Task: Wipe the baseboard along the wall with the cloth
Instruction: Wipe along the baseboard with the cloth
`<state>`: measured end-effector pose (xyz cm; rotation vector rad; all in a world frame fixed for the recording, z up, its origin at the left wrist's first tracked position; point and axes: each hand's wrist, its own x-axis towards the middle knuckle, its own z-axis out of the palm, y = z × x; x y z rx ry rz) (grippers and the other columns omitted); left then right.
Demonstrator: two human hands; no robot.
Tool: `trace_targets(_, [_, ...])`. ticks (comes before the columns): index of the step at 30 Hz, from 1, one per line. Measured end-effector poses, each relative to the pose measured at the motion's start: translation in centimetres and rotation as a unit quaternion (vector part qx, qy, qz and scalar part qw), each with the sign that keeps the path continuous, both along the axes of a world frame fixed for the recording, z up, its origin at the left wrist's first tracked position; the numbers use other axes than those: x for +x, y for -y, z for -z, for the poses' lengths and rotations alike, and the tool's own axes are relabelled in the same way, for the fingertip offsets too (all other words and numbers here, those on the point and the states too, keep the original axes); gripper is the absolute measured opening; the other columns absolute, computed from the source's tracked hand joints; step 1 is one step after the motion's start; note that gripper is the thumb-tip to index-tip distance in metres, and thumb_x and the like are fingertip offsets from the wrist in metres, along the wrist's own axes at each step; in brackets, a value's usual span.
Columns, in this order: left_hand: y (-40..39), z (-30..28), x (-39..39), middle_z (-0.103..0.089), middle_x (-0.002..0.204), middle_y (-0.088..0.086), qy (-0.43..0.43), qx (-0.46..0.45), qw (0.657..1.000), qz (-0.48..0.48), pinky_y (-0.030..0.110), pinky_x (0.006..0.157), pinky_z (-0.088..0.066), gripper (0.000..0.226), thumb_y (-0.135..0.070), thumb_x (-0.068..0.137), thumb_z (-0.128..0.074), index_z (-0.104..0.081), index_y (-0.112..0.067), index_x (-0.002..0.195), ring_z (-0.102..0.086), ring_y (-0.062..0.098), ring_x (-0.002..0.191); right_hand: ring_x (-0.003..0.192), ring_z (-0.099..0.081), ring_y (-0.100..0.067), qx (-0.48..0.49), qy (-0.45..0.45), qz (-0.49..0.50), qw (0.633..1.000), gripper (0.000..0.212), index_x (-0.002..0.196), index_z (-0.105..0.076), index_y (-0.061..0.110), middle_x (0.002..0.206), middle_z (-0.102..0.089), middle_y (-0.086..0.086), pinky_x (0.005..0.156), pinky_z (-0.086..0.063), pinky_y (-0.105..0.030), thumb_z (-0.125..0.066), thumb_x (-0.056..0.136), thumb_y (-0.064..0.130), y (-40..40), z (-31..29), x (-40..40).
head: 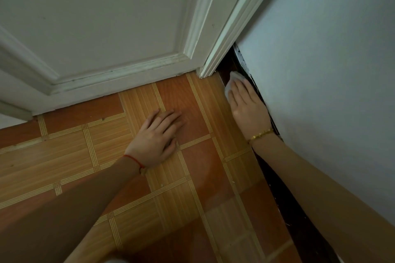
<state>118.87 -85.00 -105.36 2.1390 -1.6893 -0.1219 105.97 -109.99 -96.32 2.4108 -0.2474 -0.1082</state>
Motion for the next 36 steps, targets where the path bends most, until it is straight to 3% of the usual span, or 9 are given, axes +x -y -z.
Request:
trace_targets(4, [0.0, 0.0, -0.1, -0.041, 0.156, 0.006, 0.002, 0.005, 1.000, -0.002, 0.053, 0.123, -0.018, 0.053, -0.031, 0.098, -0.046, -0.045, -0.016, 0.148, -0.031, 0.025, 0.148, 0.135, -0.037, -0.035, 0.001, -0.007, 0.018, 1.000, 0.044, 0.131, -0.051, -0.006, 0.140, -0.046, -0.026, 0.117, -0.014, -0.043, -0.050, 0.088, 0.003, -1.2, 0.1, -3.2])
trace_targets(9, [0.1, -0.1, 0.0, -0.042, 0.156, 0.006, 0.000, 0.014, 1.000, -0.001, 0.054, 0.122, -0.019, 0.053, -0.033, 0.098, -0.044, -0.045, -0.016, 0.148, -0.032, 0.025, 0.148, 0.128, -0.048, -0.035, 0.010, -0.010, 0.002, 1.000, 0.042, 0.119, -0.061, -0.007, 0.131, -0.055, -0.025, 0.114, -0.029, -0.044, -0.066, 0.079, 0.004, 0.0, 0.4, 0.4])
trace_targets(13, [0.1, 0.0, 0.1, -0.041, 0.156, 0.006, -0.005, 0.013, 1.000, 0.001, 0.054, 0.122, -0.018, 0.053, -0.033, 0.098, -0.043, -0.045, -0.016, 0.148, -0.031, 0.025, 0.148, 0.120, -0.055, -0.033, 0.014, 0.015, -0.001, 1.000, 0.040, 0.116, -0.061, -0.009, 0.120, -0.063, -0.021, 0.111, -0.035, -0.044, -0.032, 0.088, 0.000, 1.7, 1.0, 6.2])
trace_targets(15, [0.1, 0.0, 0.2, -0.040, 0.157, 0.005, -0.009, 0.014, 1.000, 0.003, 0.054, 0.122, -0.017, 0.053, -0.033, 0.098, -0.042, -0.045, -0.016, 0.148, -0.031, 0.025, 0.148, 0.115, -0.058, -0.033, 0.034, 0.004, 0.008, 0.999, 0.043, 0.111, -0.064, -0.008, 0.115, -0.065, -0.021, 0.109, -0.037, -0.045, -0.029, 0.088, -0.002, 2.1, 1.3, 7.3])
trace_targets(19, [0.1, 0.1, 0.2, -0.040, 0.157, 0.005, -0.004, 0.015, 1.000, 0.002, 0.053, 0.123, -0.016, 0.054, -0.033, 0.098, -0.042, -0.044, -0.017, 0.149, -0.030, 0.025, 0.148, 0.121, -0.054, -0.036, 0.033, 0.048, -0.026, 0.998, 0.034, 0.116, -0.060, -0.011, 0.121, -0.061, -0.025, 0.111, -0.034, -0.046, -0.041, 0.089, -0.006, 2.0, 1.7, 5.3])
trace_targets(25, [0.1, -0.1, 0.1, -0.041, 0.156, 0.005, -0.005, 0.004, 1.000, 0.000, 0.052, 0.123, -0.015, 0.053, -0.032, 0.098, -0.043, -0.046, -0.016, 0.148, -0.031, 0.024, 0.148, 0.133, -0.041, -0.034, 0.050, 0.013, 0.047, 0.998, 0.052, 0.127, -0.054, -0.009, 0.137, -0.049, -0.026, 0.118, -0.022, -0.042, -0.065, 0.078, 0.003, -1.6, 0.8, -1.7])
trace_targets(30, [0.1, -0.1, 0.1, -0.041, 0.156, 0.006, -0.004, 0.016, 1.000, 0.004, 0.053, 0.123, -0.016, 0.053, -0.034, 0.098, -0.040, -0.046, -0.016, 0.147, -0.032, 0.026, 0.147, 0.137, -0.036, -0.036, 0.039, 0.011, 0.054, 0.998, 0.051, 0.129, -0.052, -0.010, 0.143, -0.042, -0.026, 0.118, -0.008, -0.041, -0.052, 0.078, -0.002, -2.6, 0.1, -5.3])
trace_targets(34, [0.0, -0.1, 0.1, -0.039, 0.157, 0.006, -0.004, 0.026, 1.000, 0.008, 0.055, 0.122, -0.017, 0.054, -0.034, 0.098, -0.039, -0.044, -0.016, 0.148, -0.030, 0.026, 0.148, 0.126, -0.050, -0.036, 0.040, 0.028, 0.034, 0.998, 0.036, 0.112, -0.064, -0.010, 0.129, -0.056, -0.026, 0.114, -0.030, -0.043, -0.063, 0.077, -0.004, -1.8, -0.5, -1.8])
trace_targets(36, [0.0, -0.1, 0.1, -0.039, 0.157, 0.006, -0.006, 0.026, 1.000, 0.010, 0.055, 0.121, -0.018, 0.054, -0.034, 0.098, -0.040, -0.044, -0.016, 0.148, -0.031, 0.026, 0.148, 0.127, -0.049, -0.035, 0.035, 0.040, 0.026, 0.998, 0.036, 0.116, -0.061, -0.011, 0.130, -0.056, -0.025, 0.114, -0.031, -0.043, -0.059, 0.082, -0.001, -0.8, -1.2, 1.5])
